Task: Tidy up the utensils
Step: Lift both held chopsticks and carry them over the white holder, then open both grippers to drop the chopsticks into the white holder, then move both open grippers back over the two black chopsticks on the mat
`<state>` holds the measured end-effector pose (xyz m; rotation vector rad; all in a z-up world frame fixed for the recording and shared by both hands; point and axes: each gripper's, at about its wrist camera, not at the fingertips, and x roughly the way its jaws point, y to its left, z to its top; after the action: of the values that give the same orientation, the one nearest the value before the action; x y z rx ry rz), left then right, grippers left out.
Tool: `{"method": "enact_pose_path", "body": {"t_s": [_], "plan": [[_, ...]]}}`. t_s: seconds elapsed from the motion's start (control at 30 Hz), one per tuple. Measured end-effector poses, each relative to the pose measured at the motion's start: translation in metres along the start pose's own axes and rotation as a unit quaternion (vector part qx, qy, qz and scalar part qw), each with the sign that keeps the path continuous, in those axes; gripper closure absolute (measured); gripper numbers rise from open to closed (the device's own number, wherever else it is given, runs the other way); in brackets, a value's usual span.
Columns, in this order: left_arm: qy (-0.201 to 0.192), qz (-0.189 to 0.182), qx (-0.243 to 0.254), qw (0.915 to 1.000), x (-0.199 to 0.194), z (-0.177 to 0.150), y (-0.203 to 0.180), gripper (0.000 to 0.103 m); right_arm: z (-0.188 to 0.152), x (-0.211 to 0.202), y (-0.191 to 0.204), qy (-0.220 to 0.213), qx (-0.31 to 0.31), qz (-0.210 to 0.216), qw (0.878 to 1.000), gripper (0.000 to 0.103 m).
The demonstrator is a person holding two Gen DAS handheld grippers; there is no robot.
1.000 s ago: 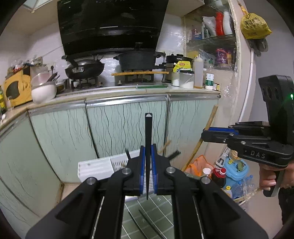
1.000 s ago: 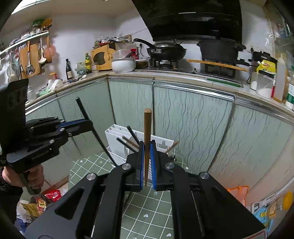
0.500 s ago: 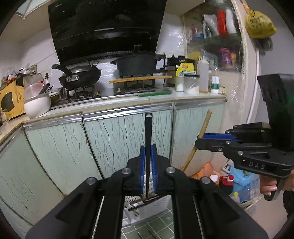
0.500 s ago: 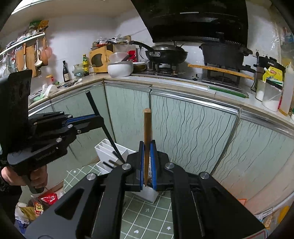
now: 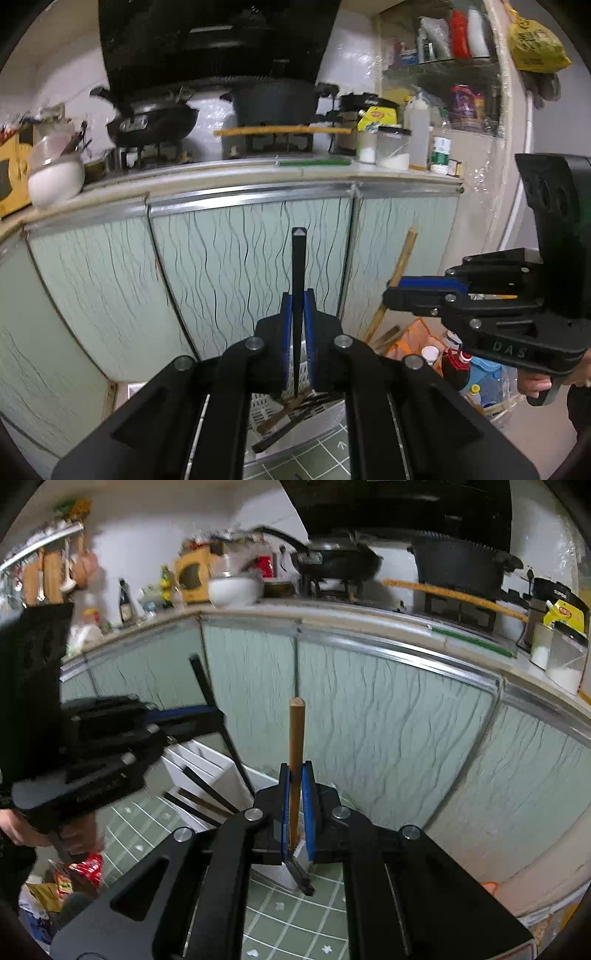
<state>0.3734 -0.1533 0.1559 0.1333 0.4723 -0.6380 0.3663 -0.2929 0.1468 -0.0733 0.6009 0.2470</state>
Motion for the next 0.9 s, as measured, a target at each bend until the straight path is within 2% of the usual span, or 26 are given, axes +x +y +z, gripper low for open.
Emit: {"method": "enact_pose_path", "body": {"t_s": [0.03,0.07,0.1,0.13,0.17,0.23,0.27,0.4,0.7,0.9], "plan": [[0.004,0.000,-0.006,1.0000,0.000,-0.003,0.003,0.081,-0.002,0.001,-0.001,0.002,-0.002,-0.006,1.000,0.079],[0.004,0.006,-0.009,0.9999,-0.001,-0.005,0.005,0.066,-0.005,0.001,-0.001,0.003,-0.004,-0.004,1.000,0.070],[0.002,0.012,-0.009,0.9999,-0.003,-0.006,0.006,0.031,-0.006,-0.001,-0.002,0.002,-0.005,-0.003,1.000,0.049],[-0.003,0.016,-0.008,0.9998,-0.008,-0.009,0.007,0.011,-0.008,-0.006,-0.002,-0.004,-0.007,-0.006,1.000,0.034],[-0.011,0.017,-0.006,0.9998,-0.014,-0.011,0.007,0.012,-0.009,-0.009,-0.003,-0.008,-0.008,-0.009,1.000,0.030],[-0.009,0.008,-0.003,0.9999,-0.022,-0.015,0.008,0.010,-0.012,-0.018,-0.005,-0.014,-0.006,-0.014,1.000,0.012],[-0.005,0.008,0.000,1.0000,-0.025,-0.016,0.007,0.009,-0.013,-0.022,-0.007,-0.018,-0.004,-0.011,1.000,0.009],[-0.004,0.027,0.018,0.9995,-0.039,-0.023,0.003,0.004,-0.020,-0.035,-0.007,-0.021,0.000,-0.011,1.000,0.009],[-0.014,0.040,0.012,0.9990,-0.077,-0.039,-0.003,0.004,-0.042,-0.059,0.003,-0.025,0.008,-0.010,1.000,0.008],[-0.018,0.052,0.012,0.9984,-0.101,-0.061,-0.006,0.004,-0.061,-0.077,0.015,-0.030,0.000,-0.019,0.999,0.009]]}}
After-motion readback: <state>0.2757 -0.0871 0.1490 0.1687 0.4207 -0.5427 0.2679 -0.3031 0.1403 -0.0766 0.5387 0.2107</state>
